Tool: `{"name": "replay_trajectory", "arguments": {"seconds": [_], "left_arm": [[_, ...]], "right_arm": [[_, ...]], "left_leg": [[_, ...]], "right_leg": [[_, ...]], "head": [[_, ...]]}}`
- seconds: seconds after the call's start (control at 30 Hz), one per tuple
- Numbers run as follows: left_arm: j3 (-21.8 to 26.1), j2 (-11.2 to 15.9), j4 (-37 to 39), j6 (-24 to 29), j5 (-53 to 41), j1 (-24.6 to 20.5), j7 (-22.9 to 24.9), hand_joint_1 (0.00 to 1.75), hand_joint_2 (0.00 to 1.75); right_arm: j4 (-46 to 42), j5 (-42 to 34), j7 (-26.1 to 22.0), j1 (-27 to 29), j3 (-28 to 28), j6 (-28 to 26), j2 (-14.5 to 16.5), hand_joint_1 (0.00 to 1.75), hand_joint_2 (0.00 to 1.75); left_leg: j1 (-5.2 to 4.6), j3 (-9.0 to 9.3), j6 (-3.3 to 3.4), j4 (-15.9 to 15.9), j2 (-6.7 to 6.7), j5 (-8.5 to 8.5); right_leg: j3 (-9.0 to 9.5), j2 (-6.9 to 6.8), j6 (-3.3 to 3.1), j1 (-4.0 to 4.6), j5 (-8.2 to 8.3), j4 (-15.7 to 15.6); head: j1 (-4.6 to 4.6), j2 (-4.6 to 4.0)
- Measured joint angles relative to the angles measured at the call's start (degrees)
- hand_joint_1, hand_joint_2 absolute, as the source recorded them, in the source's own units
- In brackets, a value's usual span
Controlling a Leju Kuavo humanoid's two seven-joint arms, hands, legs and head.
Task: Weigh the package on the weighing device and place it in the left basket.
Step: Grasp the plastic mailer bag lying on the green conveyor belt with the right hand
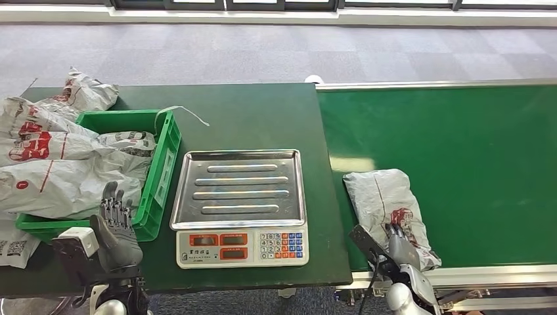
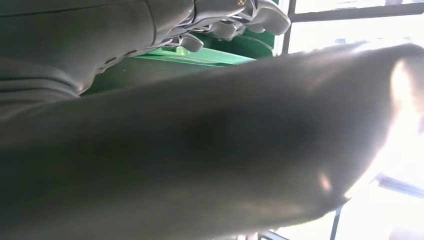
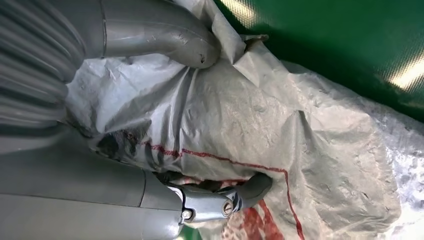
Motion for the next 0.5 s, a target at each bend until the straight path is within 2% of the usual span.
{"name": "replay_trajectory", "arguments": {"seconds": [0.1,0.23,0.5], "left_arm": [[0.0,0.0,0.1,0.0,0.2,0.0,0.2,0.00,0.00],[0.0,0.0,0.2,0.0,0.3,0.0,0.3,0.00,0.00],[0.0,0.0,0.2,0.0,0.7,0.8,0.2,0.00,0.00]], "right_arm": [[0.7,0.2,0.2,-0.7,0.8,-0.6,-0.4,1.75,1.75],[1.1,0.2,0.4,-1.3,1.5,-1.3,-0.8,1.75,1.75],[0.8,-0.2,0.5,-1.1,3.0,-2.5,-1.3,1.75,1.75]], "left_leg": [[-0.01,0.18,0.15,0.0,-0.01,0.08],[-0.01,0.59,0.15,0.1,-0.06,0.08],[0.02,0.57,0.04,0.1,-0.23,0.02]], "right_leg": [[0.16,0.00,-0.05,-0.01,0.18,0.0],[0.21,-0.05,0.20,0.00,0.46,0.0],[0.17,-0.18,0.06,0.12,0.34,0.0]], "head": [[0.00,0.00],[0.00,0.00],[-0.01,0.00]]}}
